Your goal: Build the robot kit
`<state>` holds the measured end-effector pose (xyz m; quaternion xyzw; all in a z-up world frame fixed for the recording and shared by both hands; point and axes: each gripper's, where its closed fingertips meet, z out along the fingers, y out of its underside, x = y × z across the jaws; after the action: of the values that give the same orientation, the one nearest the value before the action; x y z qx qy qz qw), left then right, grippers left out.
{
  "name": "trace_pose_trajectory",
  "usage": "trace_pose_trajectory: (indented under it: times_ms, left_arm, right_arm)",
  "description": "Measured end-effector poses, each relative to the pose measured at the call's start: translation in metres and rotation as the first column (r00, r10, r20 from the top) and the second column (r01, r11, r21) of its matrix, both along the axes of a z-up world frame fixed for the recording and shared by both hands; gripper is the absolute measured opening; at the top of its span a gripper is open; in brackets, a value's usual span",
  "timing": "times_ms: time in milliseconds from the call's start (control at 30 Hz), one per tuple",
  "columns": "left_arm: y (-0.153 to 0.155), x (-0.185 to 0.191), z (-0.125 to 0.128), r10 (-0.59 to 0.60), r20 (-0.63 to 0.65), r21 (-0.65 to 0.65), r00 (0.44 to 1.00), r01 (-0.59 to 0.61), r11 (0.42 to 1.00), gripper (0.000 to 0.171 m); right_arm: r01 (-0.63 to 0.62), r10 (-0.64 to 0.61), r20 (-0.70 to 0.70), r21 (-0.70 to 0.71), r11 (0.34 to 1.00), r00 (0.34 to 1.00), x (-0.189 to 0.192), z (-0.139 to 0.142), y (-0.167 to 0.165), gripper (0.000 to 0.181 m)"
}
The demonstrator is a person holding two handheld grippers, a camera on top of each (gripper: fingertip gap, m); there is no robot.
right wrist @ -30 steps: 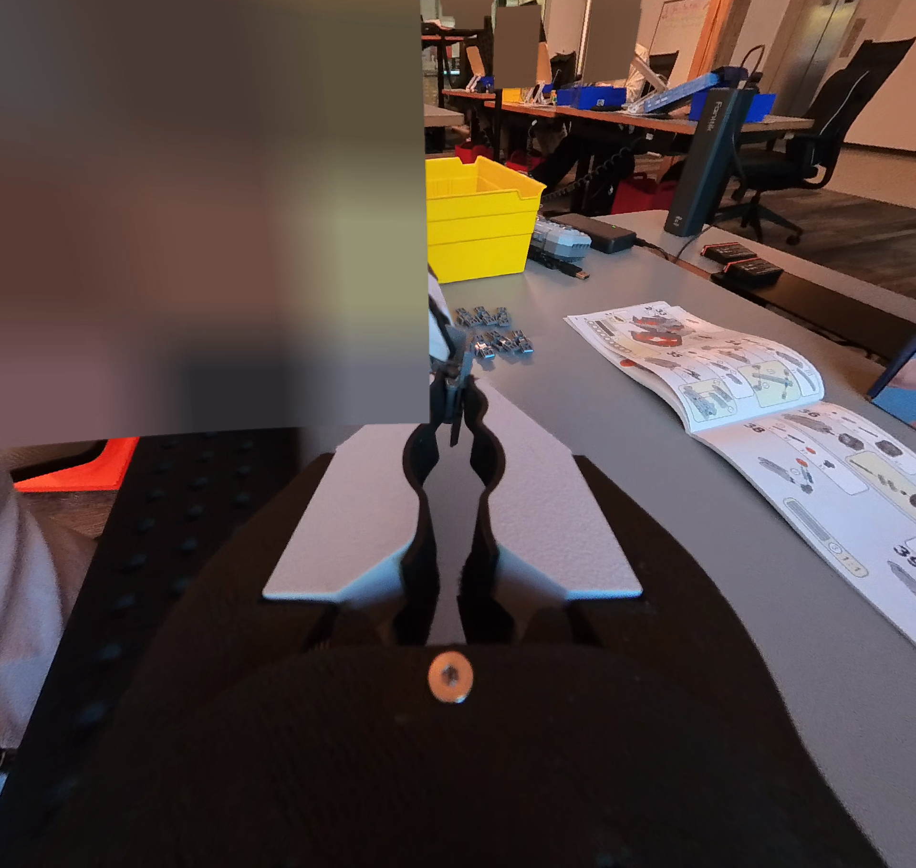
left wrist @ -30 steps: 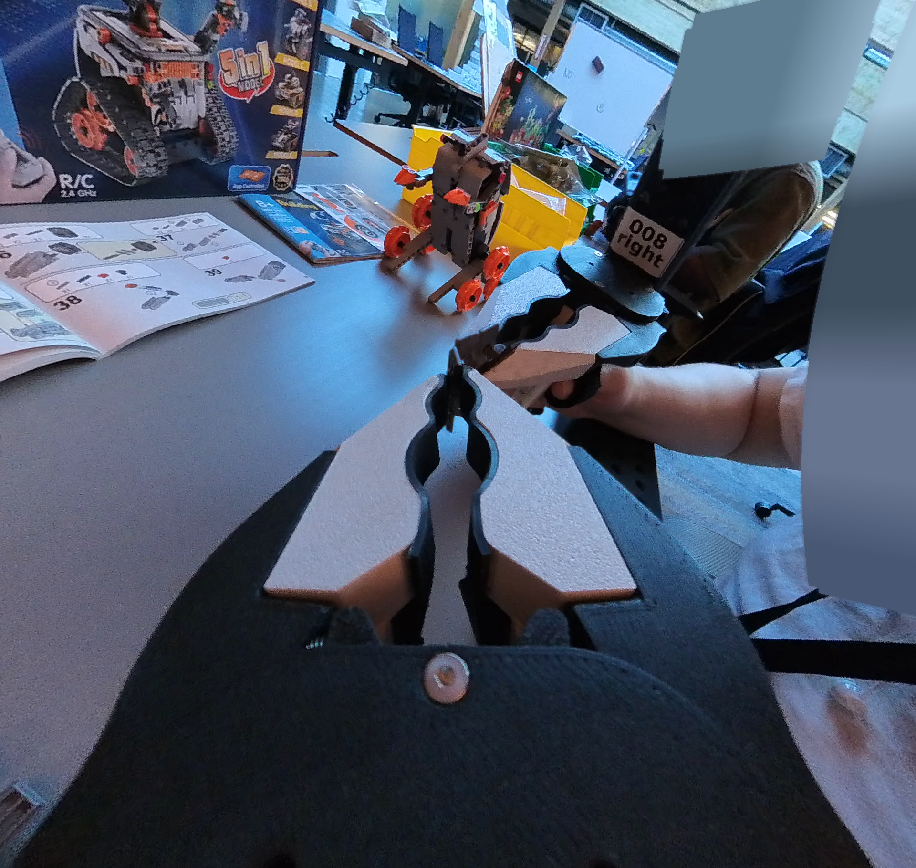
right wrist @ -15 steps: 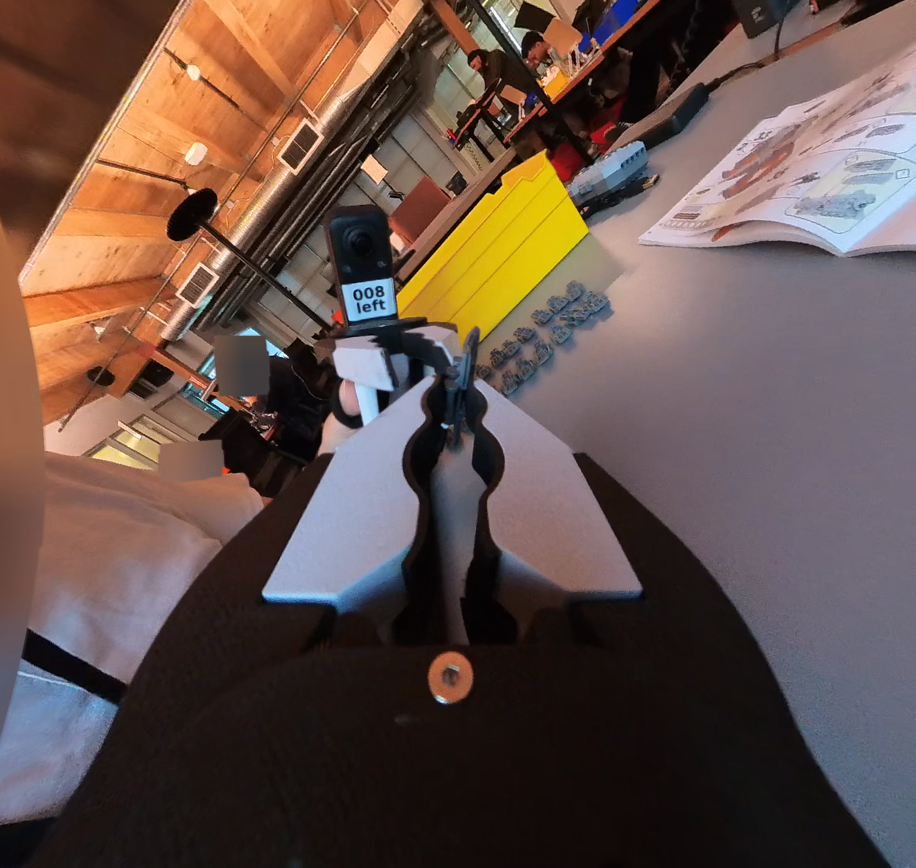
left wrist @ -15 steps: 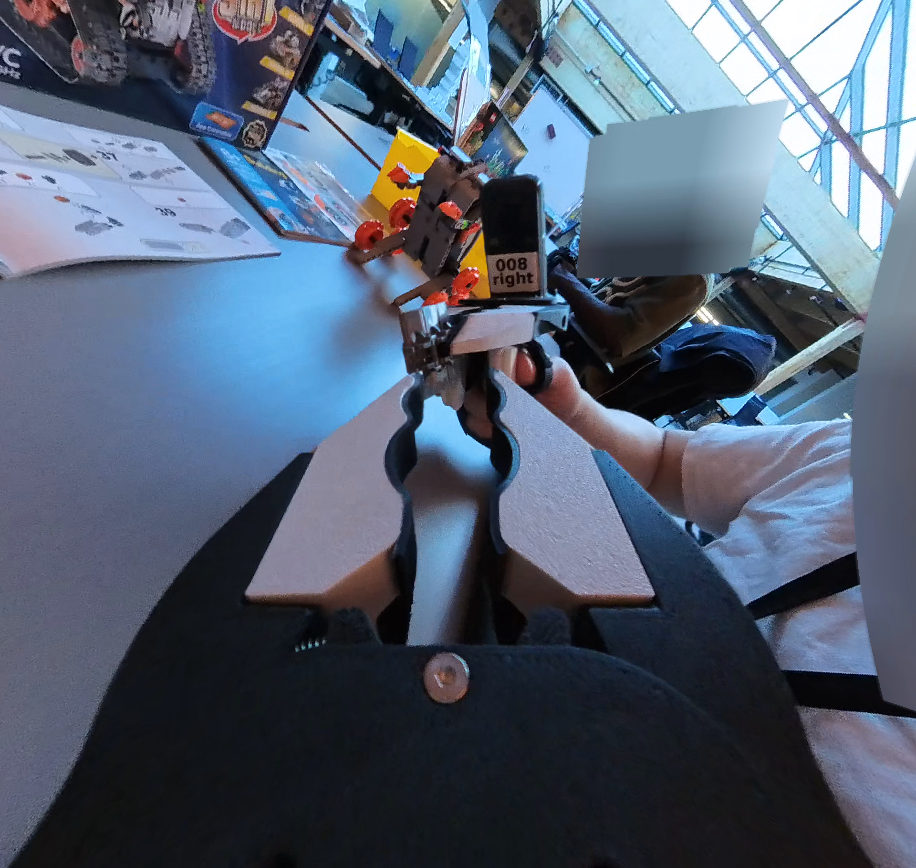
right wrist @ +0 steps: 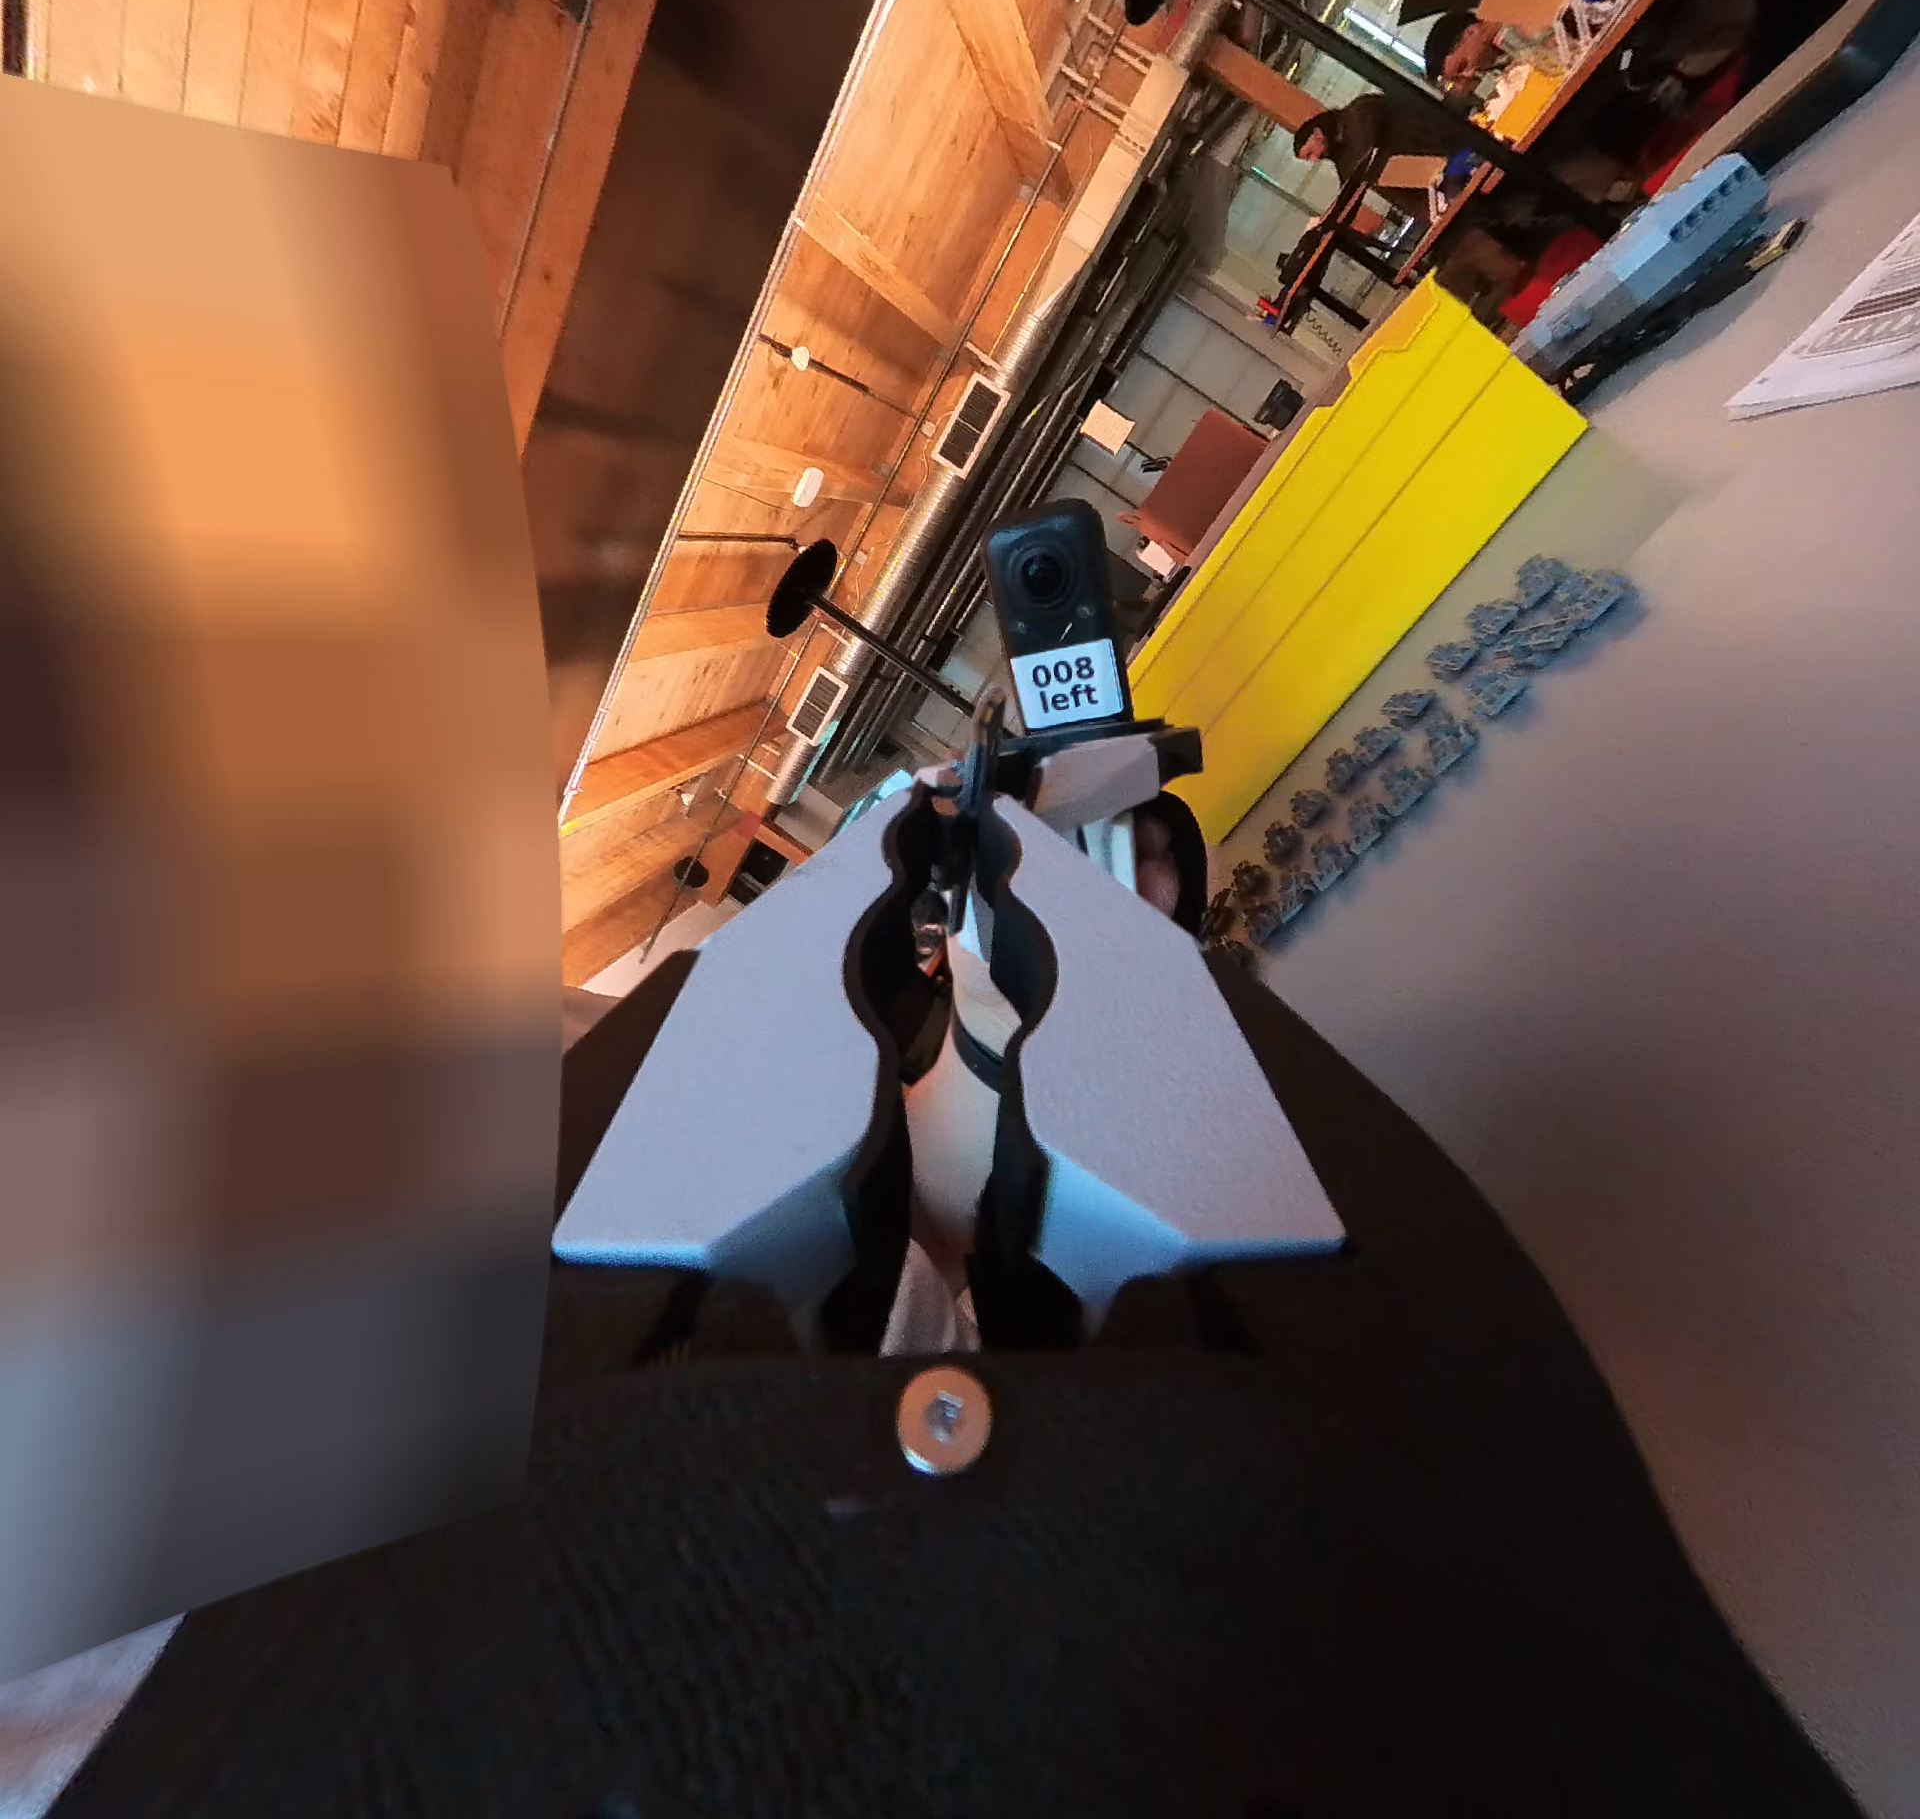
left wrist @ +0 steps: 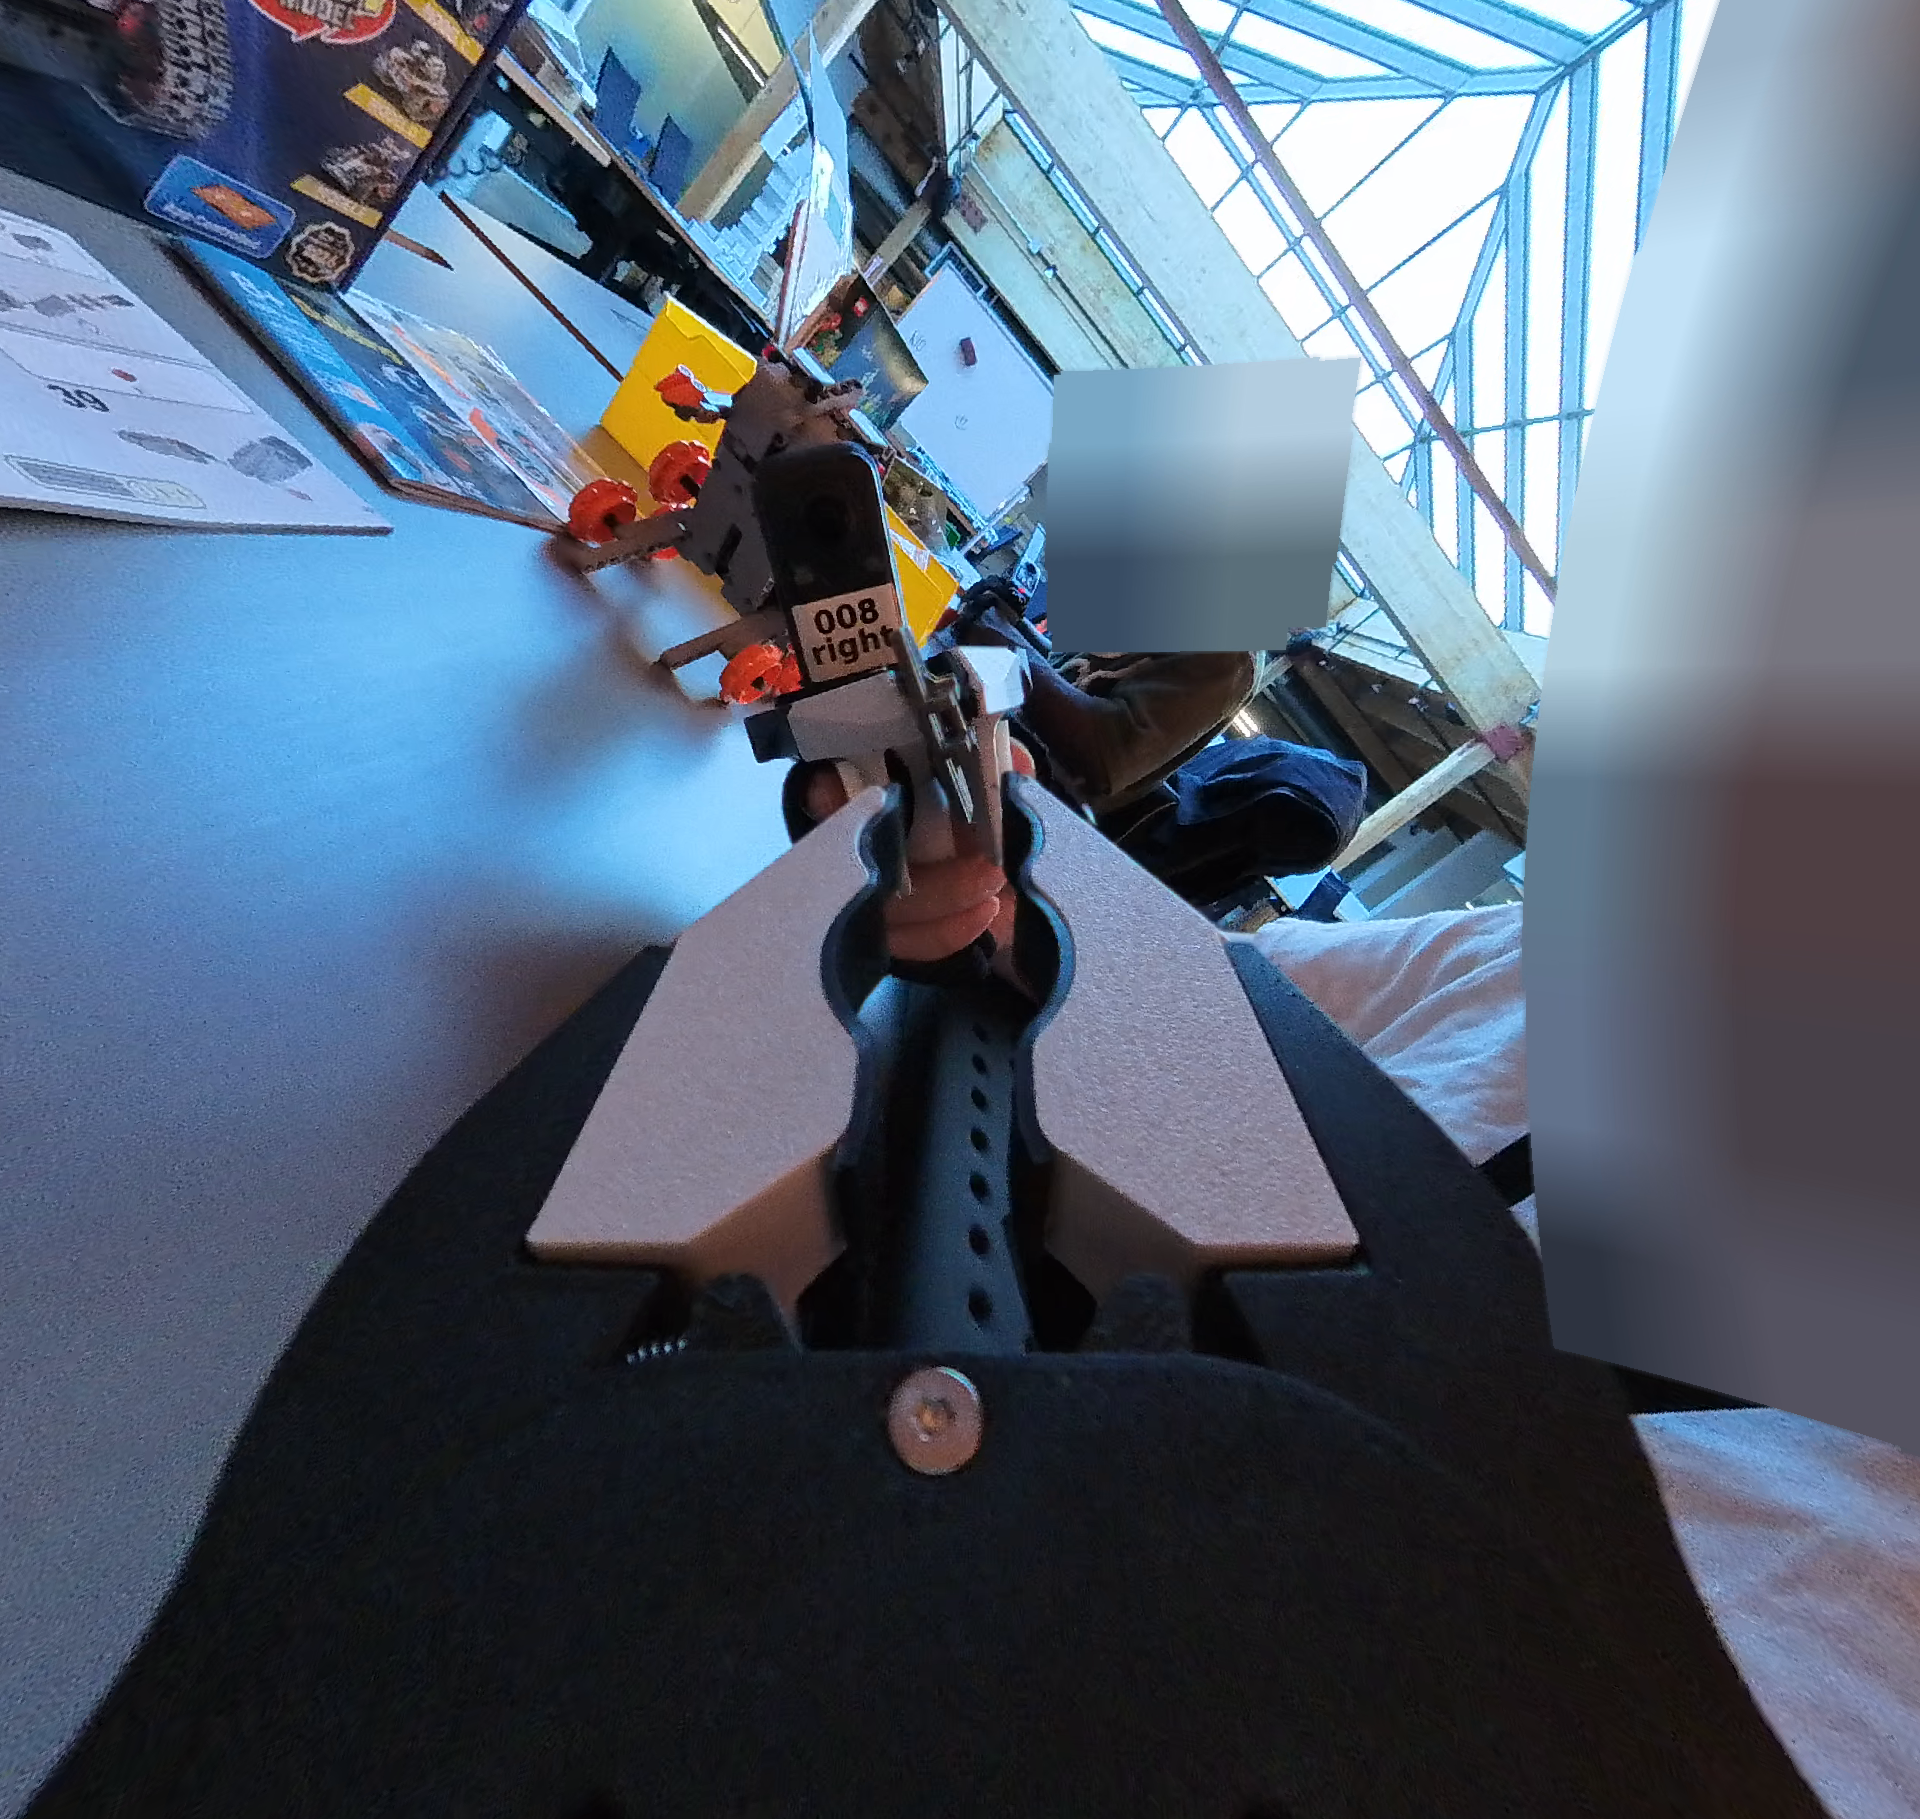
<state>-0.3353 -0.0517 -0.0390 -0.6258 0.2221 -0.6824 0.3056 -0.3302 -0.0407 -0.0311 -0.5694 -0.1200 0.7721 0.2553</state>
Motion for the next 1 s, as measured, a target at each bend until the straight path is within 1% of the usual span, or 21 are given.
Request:
trace_pose_trajectory:
  times_ms: [100, 200, 300, 333, 433, 500, 533, 567, 600, 633, 700, 733, 767, 800, 833, 867, 933, 1000]
  left_arm:
    - [-0.002, 0.003, 0.000, -0.007, -0.009, 0.013, 1.000, 0.007, 1.000, 0.013]
    - [-0.007, 0.007, -0.001, -0.042, -0.007, 0.002, 0.999, 0.042, 0.999, 0.002]
    - [-0.008, 0.007, -0.003, -0.046, -0.022, 0.000, 0.999, 0.046, 0.999, 0.001]
    - [-0.007, 0.005, -0.002, -0.038, -0.022, 0.011, 0.999, 0.038, 0.999, 0.000]
    - [-0.007, 0.001, 0.000, -0.023, -0.017, 0.024, 1.000, 0.023, 0.999, 0.000]
    - [-0.007, 0.000, 0.000, -0.024, -0.012, 0.018, 1.000, 0.024, 1.000, 0.000]
    - [-0.007, -0.001, 0.000, -0.021, -0.010, 0.013, 1.000, 0.021, 1.000, 0.000]
    - [-0.006, -0.002, -0.001, -0.019, -0.007, 0.009, 1.000, 0.019, 1.000, 0.000]
    - [-0.007, -0.003, 0.000, -0.022, -0.003, 0.004, 1.000, 0.022, 1.000, 0.000]
    - [-0.007, -0.003, -0.001, -0.025, -0.003, -0.004, 1.000, 0.025, 1.000, 0.001]
    - [-0.007, -0.004, -0.002, -0.032, 0.000, -0.020, 0.999, 0.032, 0.999, 0.000]
    - [-0.008, -0.003, -0.002, -0.040, 0.004, -0.028, 0.999, 0.040, 0.999, 0.000]
    - [-0.008, -0.003, -0.002, -0.047, 0.005, -0.036, 0.999, 0.047, 0.998, 0.000]
    - [-0.009, -0.003, -0.004, -0.053, 0.002, -0.043, 0.999, 0.053, 0.998, 0.000]
    - [-0.010, -0.002, -0.005, -0.061, 0.001, -0.050, 0.998, 0.061, 0.997, 0.000]
    - [-0.011, -0.002, -0.005, -0.070, 0.004, -0.055, 0.998, 0.070, 0.996, 0.000]
    - [-0.012, -0.001, -0.005, -0.082, 0.006, -0.069, 0.997, 0.082, 0.994, 0.000]
    - [-0.013, 0.000, -0.007, -0.094, 0.000, -0.079, 0.996, 0.093, 0.992, 0.000]
  right_arm:
    - [-0.004, 0.004, 0.001, 0.010, 1.000, 1.000, -0.001, 0.000, -0.001, 0.004]
    - [-0.012, 0.012, 0.021, 0.024, 1.000, 1.000, -0.004, -0.002, -0.003, 0.004]
    - [-0.019, 0.019, 0.020, 0.040, 0.999, 1.000, -0.005, -0.001, -0.005, 0.005]
    - [-0.011, 0.010, 0.030, 0.053, 0.999, 1.000, -0.006, -0.002, -0.004, 0.011]
    - [0.070, -0.082, 0.083, 0.140, 0.988, 0.993, -0.005, -0.001, 0.003, 0.030]
    - [0.125, -0.163, 0.126, 0.269, 0.955, 0.979, -0.001, 0.002, 0.005, 0.033]
    - [0.147, -0.214, 0.155, 0.357, 0.922, 0.964, 0.001, 0.004, 0.005, 0.033]
    - [0.159, -0.270, 0.187, 0.456, 0.876, 0.945, 0.002, 0.005, 0.005, 0.034]
    - [0.161, -0.333, 0.218, 0.562, 0.811, 0.917, 0.003, 0.005, 0.004, 0.034]
    - [0.149, -0.406, 0.244, 0.671, 0.726, 0.881, 0.003, 0.005, 0.004, 0.035]
    - [0.067, -0.543, 0.258, 0.859, 0.507, 0.799, 0.003, 0.002, -0.001, 0.035]
    - [0.013, -0.592, 0.242, 0.920, 0.392, 0.769, 0.002, 0.002, -0.006, 0.036]
    - [-0.023, -0.632, 0.212, 0.956, 0.294, 0.745, 0.001, 0.003, -0.009, 0.035]
    - [-0.043, -0.663, 0.181, 0.975, 0.219, 0.726, 0.001, 0.004, -0.011, 0.031]
    - [-0.051, -0.685, 0.160, 0.983, 0.176, 0.711, 0.001, 0.005, -0.012, 0.028]
    - [-0.061, -0.688, 0.158, 0.985, 0.163, 0.709, 0.001, 0.004, -0.013, 0.027]
    - [-0.090, -0.662, 0.197, 0.977, 0.192, 0.723, 0.000, -0.002, -0.015, 0.027]
    - [-0.096, -0.657, 0.209, 0.974, 0.204, 0.724, 0.002, -0.004, -0.013, 0.026]
